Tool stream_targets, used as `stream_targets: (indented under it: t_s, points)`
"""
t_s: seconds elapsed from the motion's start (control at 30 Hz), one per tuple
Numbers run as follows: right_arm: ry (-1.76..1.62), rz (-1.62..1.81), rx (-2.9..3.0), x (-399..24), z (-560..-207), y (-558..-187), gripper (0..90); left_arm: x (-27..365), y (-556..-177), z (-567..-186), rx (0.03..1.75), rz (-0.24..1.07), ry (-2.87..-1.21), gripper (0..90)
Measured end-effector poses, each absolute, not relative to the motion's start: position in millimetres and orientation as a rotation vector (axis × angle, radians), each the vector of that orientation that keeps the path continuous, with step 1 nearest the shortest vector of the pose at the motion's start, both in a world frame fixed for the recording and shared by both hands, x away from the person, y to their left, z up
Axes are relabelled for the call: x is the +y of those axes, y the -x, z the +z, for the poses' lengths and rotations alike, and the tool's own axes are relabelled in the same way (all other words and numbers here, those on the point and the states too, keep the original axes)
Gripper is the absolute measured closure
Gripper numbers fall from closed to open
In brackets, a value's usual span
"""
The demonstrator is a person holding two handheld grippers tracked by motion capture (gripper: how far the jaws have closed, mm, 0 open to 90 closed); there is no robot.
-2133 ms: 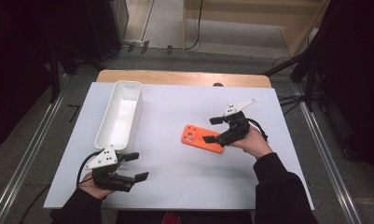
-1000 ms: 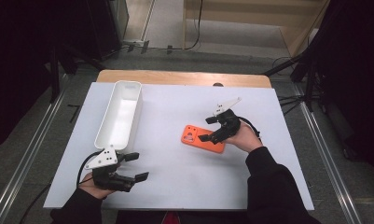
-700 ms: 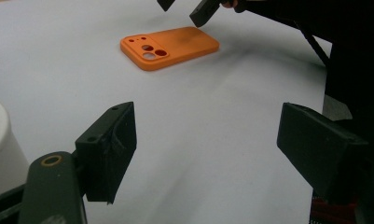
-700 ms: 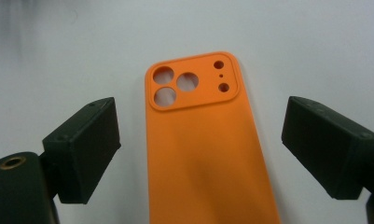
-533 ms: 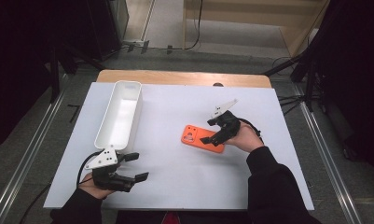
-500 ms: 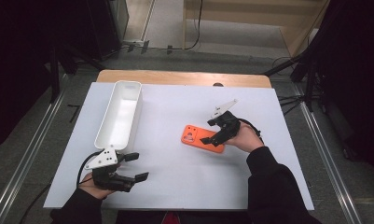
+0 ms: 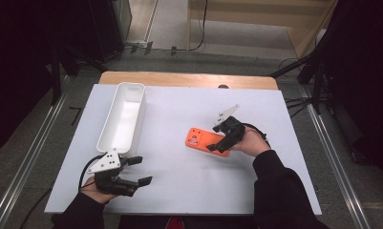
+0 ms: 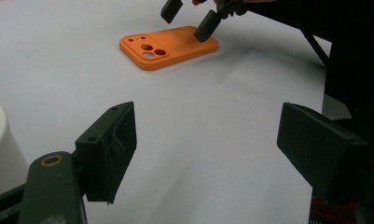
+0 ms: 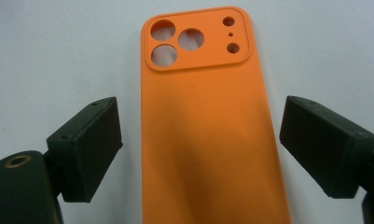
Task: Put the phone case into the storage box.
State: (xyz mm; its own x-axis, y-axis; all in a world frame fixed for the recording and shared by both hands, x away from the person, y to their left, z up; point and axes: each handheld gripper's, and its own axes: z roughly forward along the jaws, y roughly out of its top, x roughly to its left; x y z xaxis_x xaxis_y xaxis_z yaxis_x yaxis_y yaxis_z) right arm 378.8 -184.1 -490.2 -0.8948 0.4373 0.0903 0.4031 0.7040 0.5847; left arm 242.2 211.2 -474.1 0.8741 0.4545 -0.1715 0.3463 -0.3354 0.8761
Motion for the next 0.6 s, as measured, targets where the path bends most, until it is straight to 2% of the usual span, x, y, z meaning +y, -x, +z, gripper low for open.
stream_targets:
  t_s: [0.6]
  points:
    - [-0.654,0.871,2.859,-181.0,-496.4,-377.7,11.7,211.1,-242.0,-474.3,0.587,0.124,-1.954,20.2]
